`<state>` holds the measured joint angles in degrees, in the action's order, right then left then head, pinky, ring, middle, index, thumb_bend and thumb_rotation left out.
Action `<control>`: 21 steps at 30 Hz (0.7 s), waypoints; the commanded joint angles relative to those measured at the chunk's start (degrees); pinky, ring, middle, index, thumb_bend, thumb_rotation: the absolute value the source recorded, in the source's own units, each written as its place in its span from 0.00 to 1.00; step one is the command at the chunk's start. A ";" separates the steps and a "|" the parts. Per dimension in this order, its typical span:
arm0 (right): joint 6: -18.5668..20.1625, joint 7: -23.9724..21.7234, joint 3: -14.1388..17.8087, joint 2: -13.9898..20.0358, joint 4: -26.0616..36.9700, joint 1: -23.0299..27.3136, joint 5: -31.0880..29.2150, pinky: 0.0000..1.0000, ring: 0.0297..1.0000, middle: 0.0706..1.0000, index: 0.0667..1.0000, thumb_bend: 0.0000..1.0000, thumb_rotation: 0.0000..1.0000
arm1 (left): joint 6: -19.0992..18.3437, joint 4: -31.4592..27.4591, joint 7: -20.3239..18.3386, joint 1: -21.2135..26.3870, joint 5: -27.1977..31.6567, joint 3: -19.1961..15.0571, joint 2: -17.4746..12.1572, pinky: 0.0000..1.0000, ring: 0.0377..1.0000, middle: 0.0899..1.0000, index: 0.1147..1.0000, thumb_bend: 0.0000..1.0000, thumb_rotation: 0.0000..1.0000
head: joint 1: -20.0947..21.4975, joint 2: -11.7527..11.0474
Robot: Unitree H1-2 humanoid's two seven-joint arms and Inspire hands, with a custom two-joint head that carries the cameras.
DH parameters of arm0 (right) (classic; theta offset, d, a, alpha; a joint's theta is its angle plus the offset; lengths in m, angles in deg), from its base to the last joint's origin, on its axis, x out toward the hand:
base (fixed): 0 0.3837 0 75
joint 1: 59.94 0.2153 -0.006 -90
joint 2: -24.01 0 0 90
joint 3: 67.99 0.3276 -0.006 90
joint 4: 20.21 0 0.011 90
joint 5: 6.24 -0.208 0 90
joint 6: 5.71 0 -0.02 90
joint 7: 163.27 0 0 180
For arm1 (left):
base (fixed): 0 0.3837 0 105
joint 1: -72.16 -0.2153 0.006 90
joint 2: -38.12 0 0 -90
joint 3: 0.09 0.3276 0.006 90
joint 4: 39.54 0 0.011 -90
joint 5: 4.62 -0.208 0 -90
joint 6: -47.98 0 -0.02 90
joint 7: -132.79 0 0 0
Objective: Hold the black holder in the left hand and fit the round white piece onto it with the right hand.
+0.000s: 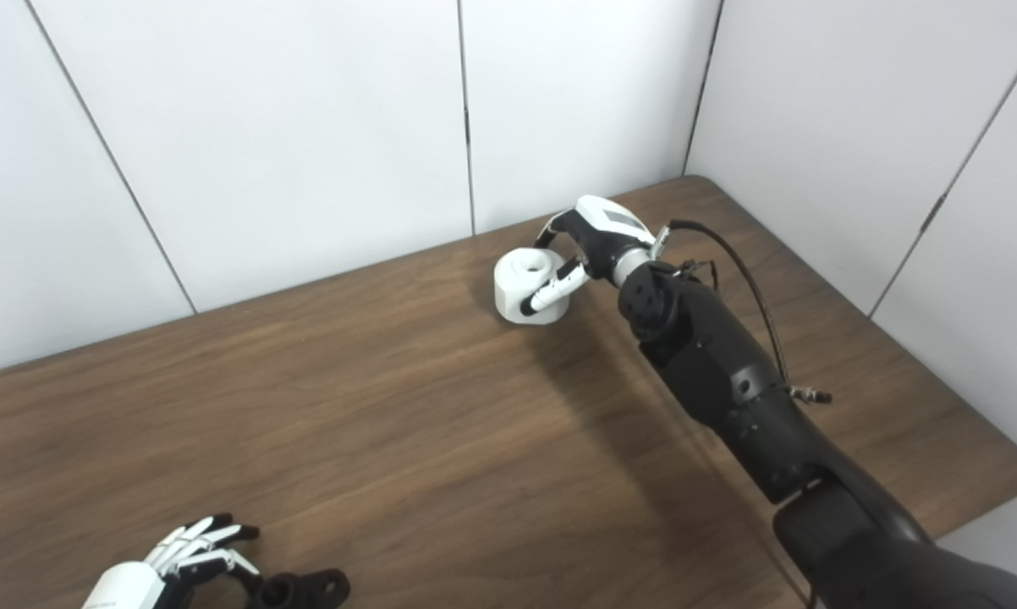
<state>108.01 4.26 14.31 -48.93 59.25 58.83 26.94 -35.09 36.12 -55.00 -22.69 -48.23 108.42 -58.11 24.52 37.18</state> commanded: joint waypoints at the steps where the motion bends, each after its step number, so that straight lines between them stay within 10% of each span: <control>1: -2.07 2.36 1.19 1.23 1.52 1.58 0.05 0.93 0.96 0.85 0.59 0.88 0.29 | -2.03 0.37 -2.61 -1.38 -1.59 0.00 -1.07 0.91 0.90 0.79 0.42 0.52 0.05 | 0.08 0.06; 6: -3.68 4.45 1.57 0.99 0.71 1.28 -0.48 0.88 0.94 0.82 0.54 0.87 0.23 | -1.97 0.37 -2.63 -1.39 -1.48 -0.10 -1.20 0.90 0.90 0.80 0.42 0.52 0.05 | 0.14 0.24; 7: -4.13 4.92 1.51 0.96 0.50 1.26 -0.38 0.87 0.94 0.81 0.49 0.67 0.18 | -1.97 0.36 -2.64 -1.39 -1.48 -0.12 -1.22 0.90 0.90 0.80 0.42 0.52 0.05 | 0.14 0.24; 10: -5.81 6.70 1.48 0.69 0.63 0.74 -0.34 0.84 0.91 0.78 0.45 0.54 0.14 | -1.92 0.34 -2.59 -1.43 -1.48 -0.15 -1.23 0.90 0.90 0.79 0.42 0.52 0.05 | 0.14 0.24; 21: -7.19 7.61 1.11 0.73 1.05 0.05 0.34 0.82 0.86 0.73 0.45 0.52 0.13 | -2.09 -0.01 -3.11 -1.35 -1.06 -0.38 -1.27 0.91 0.91 0.80 0.42 0.52 0.05 | 0.20 0.62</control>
<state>102.01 10.43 14.79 -49.04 59.11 57.40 26.75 -35.09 35.92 -55.43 -22.73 -48.22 108.20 -58.11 24.70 37.79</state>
